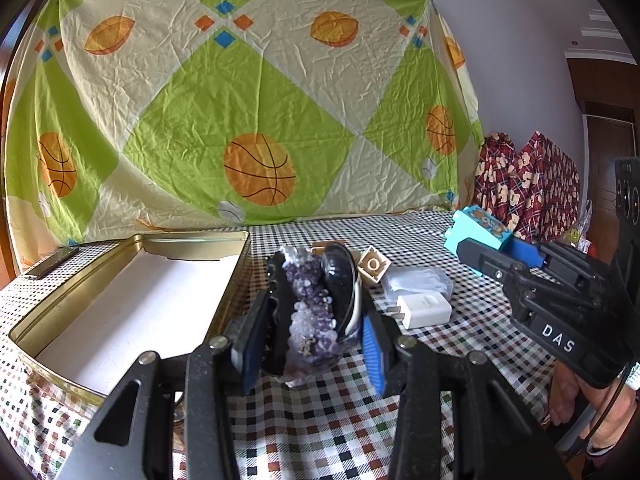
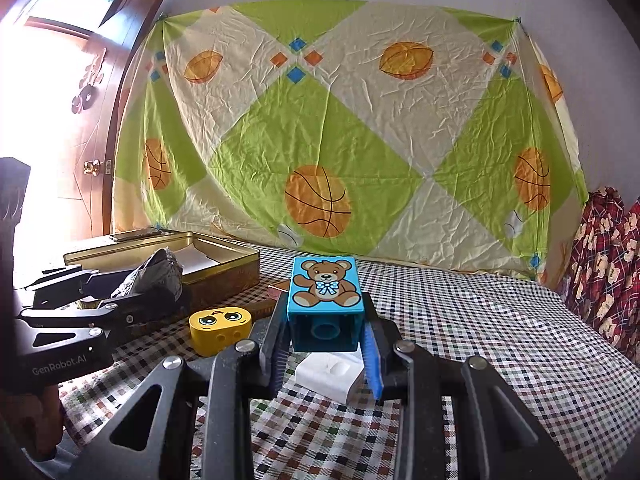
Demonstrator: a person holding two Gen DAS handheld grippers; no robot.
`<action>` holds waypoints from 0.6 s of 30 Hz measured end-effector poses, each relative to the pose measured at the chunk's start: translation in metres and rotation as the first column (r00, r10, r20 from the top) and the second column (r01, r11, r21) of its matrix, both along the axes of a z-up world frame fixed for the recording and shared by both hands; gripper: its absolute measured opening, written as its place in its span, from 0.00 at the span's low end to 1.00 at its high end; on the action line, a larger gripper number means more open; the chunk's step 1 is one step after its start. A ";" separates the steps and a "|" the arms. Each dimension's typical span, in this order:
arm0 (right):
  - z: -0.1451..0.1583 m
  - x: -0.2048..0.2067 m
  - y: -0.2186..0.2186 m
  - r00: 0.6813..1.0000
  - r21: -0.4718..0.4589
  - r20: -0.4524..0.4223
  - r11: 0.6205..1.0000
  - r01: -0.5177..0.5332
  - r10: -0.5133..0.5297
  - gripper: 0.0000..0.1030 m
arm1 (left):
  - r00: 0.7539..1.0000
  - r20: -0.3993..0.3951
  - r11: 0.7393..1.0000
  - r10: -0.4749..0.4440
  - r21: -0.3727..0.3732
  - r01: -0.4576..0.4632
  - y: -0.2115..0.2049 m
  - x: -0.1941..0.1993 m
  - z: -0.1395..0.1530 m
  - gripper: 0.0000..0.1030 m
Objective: Organize rigid objects
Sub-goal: 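Lift and carry geode with left tool while right tool carries bear block toward tin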
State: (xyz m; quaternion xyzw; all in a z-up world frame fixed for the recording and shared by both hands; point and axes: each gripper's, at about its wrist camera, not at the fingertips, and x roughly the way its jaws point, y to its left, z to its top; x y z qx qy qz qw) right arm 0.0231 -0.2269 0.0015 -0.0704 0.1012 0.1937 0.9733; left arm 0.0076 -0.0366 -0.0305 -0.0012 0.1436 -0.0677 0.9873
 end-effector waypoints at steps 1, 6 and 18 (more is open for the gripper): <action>0.000 0.000 0.000 1.000 0.002 -0.001 1.000 0.003 -0.003 0.33 | 1.000 0.000 1.000 0.000 -0.003 0.000 0.000 0.000 0.000 0.40; 0.001 0.001 -0.001 0.999 0.014 0.002 0.999 0.033 -0.033 0.33 | 1.000 0.007 1.000 -0.001 -0.011 0.001 0.004 -0.002 0.001 0.40; 0.002 -0.003 0.009 0.999 0.021 0.019 0.999 0.041 -0.042 0.33 | 1.000 0.020 1.000 0.022 -0.018 -0.022 0.011 -0.006 0.003 0.40</action>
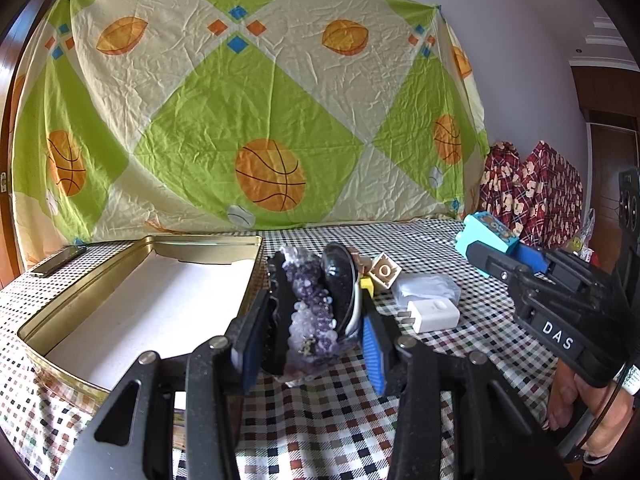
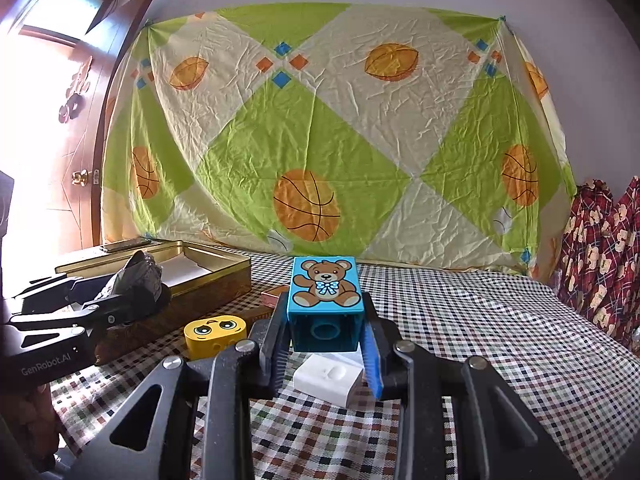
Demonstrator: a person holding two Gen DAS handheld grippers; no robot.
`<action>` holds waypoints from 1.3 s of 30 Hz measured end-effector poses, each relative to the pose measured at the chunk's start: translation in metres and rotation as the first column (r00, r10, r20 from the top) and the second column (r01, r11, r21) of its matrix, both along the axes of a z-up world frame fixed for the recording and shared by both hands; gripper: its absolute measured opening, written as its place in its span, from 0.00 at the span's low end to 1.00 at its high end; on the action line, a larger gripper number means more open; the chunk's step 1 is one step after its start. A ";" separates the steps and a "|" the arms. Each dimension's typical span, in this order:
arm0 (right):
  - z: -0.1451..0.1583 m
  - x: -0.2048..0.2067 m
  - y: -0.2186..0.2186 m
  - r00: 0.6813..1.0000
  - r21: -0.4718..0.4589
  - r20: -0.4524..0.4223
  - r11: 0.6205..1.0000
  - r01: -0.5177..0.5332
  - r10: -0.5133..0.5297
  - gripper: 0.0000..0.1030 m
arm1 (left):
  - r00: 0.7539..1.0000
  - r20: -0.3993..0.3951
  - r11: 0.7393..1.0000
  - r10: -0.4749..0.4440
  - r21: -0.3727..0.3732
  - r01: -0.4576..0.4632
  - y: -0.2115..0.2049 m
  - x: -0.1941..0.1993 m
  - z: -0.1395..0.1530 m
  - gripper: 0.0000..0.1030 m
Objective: Organize rigid objects
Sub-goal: 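Lift and carry geode with left tool while right tool carries bear block toward tin, then lower geode into gold tin and open left tool while right tool releases bear block there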
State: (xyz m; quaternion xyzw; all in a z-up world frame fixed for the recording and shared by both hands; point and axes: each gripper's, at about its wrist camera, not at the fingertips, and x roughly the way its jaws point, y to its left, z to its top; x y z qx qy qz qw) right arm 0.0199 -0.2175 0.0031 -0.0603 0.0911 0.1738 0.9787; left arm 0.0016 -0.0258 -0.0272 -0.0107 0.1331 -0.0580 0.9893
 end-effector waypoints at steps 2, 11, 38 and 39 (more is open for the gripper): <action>0.000 -0.001 0.004 1.000 -0.005 0.001 1.000 -0.012 0.012 0.33 | 1.000 0.001 1.000 0.004 -0.002 -0.004 0.001 0.000 0.001 0.40; 0.000 0.003 0.012 1.000 -0.004 -0.019 1.000 -0.024 0.024 0.33 | 1.000 0.015 1.000 0.023 0.002 -0.023 0.005 -0.005 0.003 0.40; 0.001 0.004 0.072 0.988 -0.033 -0.078 0.990 -0.137 0.134 0.33 | 0.990 0.031 0.989 0.139 -0.043 -0.138 0.059 -0.011 0.011 0.40; 0.001 0.004 0.074 0.987 -0.033 -0.082 0.989 -0.142 0.139 0.33 | 0.989 0.031 0.989 0.142 -0.048 -0.140 0.062 -0.011 0.011 0.40</action>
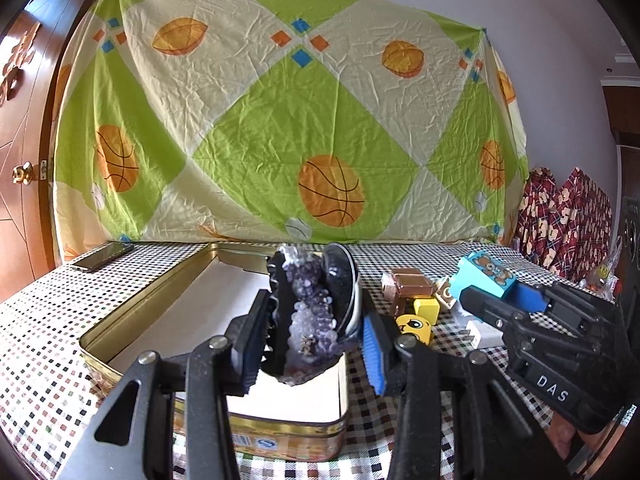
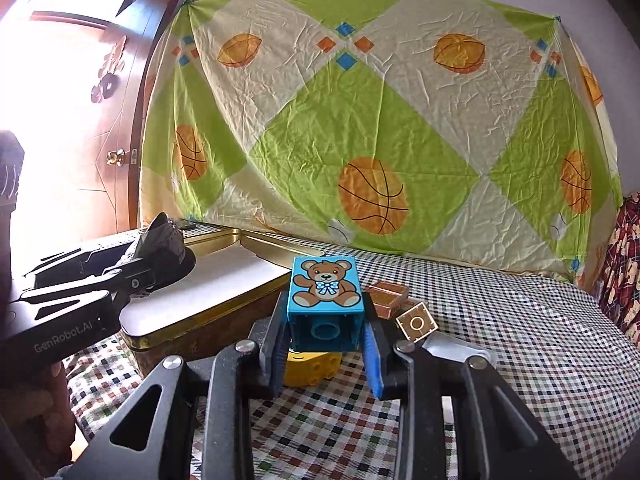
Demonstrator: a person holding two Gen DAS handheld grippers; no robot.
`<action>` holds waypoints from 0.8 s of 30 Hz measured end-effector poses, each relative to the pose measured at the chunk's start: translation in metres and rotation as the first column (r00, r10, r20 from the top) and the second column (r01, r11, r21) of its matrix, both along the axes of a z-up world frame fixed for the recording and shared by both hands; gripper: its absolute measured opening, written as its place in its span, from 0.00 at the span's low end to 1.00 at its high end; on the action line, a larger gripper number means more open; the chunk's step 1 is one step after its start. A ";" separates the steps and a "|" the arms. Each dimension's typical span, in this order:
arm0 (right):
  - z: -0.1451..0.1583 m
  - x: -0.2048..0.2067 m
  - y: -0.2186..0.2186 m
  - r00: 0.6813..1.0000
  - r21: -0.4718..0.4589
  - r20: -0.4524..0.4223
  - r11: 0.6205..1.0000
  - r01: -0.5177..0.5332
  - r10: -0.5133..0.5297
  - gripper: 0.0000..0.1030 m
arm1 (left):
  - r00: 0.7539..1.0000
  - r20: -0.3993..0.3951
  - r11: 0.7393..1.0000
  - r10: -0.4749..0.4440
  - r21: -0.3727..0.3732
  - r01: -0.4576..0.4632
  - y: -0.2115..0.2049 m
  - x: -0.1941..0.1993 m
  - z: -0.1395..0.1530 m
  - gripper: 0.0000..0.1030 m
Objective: Organize rigid objects
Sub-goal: 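Lower geode into gold tin and open left tool while right tool releases bear block there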
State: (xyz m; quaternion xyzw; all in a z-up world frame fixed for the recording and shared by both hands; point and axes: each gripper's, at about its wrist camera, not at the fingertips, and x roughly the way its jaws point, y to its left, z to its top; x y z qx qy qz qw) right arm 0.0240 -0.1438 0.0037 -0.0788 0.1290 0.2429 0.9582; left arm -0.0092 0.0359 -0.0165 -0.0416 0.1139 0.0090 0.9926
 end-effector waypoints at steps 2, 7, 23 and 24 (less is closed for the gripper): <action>0.000 0.001 0.004 1.000 0.002 -0.007 1.000 -0.011 0.011 0.33 | 1.000 -0.002 1.000 0.005 -0.010 -0.005 0.005 0.000 0.000 0.40; 0.001 0.000 0.015 0.999 0.002 -0.020 0.999 -0.040 0.040 0.33 | 1.000 -0.011 0.999 0.026 -0.025 -0.026 0.017 0.001 0.000 0.40; 0.013 0.014 0.049 0.980 -0.005 -0.137 0.989 -0.146 0.144 0.33 | 0.992 -0.114 0.996 0.060 -0.064 -0.068 0.050 0.016 0.002 0.40; 0.015 0.016 0.051 0.979 -0.007 -0.140 0.988 -0.152 0.150 0.33 | 0.991 -0.122 0.996 0.061 -0.062 -0.069 0.052 0.018 0.003 0.40</action>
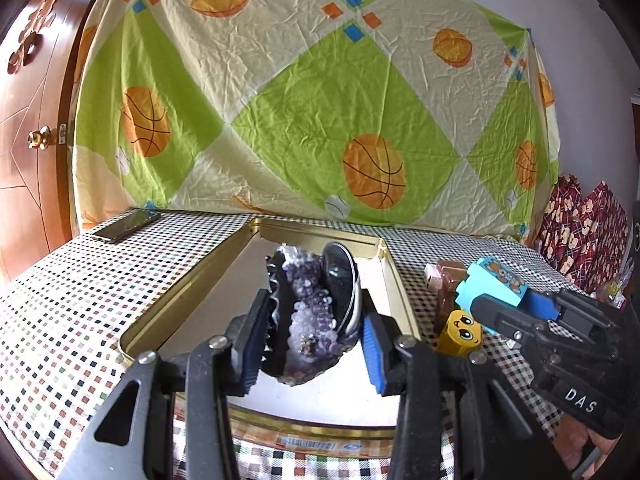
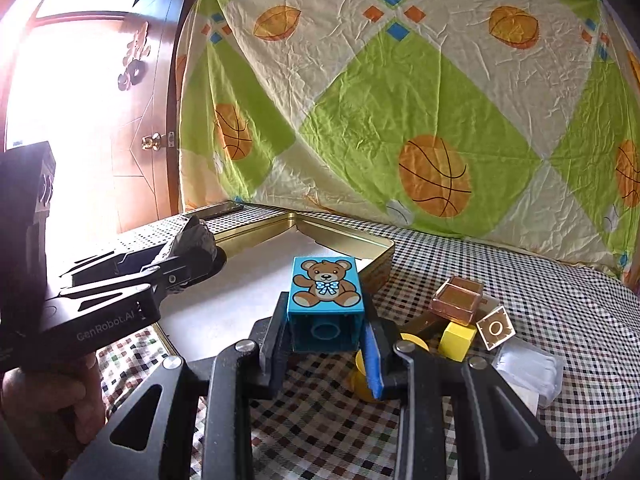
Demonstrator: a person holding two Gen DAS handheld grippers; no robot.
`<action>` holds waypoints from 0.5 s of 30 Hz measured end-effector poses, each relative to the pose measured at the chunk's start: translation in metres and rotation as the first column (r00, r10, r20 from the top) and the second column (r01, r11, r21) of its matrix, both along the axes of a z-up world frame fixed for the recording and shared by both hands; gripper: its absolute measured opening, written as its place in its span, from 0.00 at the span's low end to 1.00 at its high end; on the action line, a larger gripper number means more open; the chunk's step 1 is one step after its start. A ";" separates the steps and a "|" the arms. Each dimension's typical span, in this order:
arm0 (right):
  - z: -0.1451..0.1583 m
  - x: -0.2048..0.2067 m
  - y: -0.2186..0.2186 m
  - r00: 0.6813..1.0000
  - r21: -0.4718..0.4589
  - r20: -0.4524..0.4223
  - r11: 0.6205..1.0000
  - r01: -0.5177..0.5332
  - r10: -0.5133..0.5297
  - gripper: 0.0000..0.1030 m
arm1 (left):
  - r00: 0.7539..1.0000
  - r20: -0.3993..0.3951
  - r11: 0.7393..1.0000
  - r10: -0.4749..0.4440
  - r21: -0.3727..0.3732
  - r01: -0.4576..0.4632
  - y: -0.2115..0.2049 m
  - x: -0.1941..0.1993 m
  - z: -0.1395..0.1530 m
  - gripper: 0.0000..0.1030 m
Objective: Organize rigid objects
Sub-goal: 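Lower geode into gold tin and open left tool while right tool releases bear block there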
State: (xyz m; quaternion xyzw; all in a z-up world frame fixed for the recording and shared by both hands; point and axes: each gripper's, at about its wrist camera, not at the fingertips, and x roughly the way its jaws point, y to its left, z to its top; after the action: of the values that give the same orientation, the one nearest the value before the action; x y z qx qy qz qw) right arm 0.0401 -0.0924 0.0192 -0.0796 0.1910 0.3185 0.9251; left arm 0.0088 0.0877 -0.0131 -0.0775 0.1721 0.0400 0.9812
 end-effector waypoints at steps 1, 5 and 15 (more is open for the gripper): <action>0.003 0.002 0.003 1.000 -0.004 -0.001 1.000 -0.007 0.007 0.33 | 1.000 -0.007 1.000 -0.001 0.002 0.001 0.002 0.002 0.001 0.40; 0.011 0.015 0.022 0.999 -0.030 -0.016 0.999 -0.041 0.040 0.33 | 0.997 -0.074 1.000 0.000 0.018 0.002 0.010 0.017 0.003 0.40; -0.001 0.074 0.072 0.985 -0.094 -0.163 0.992 -0.079 0.063 0.33 | 0.982 -0.189 0.998 0.007 0.060 0.004 0.028 0.060 0.005 0.40</action>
State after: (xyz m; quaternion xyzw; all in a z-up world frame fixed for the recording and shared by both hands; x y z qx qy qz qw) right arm 0.1145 -0.0203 0.0183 -0.1069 0.2771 0.3468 0.8897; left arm 0.0683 0.1153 -0.0080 -0.0439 0.2633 0.0530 0.9623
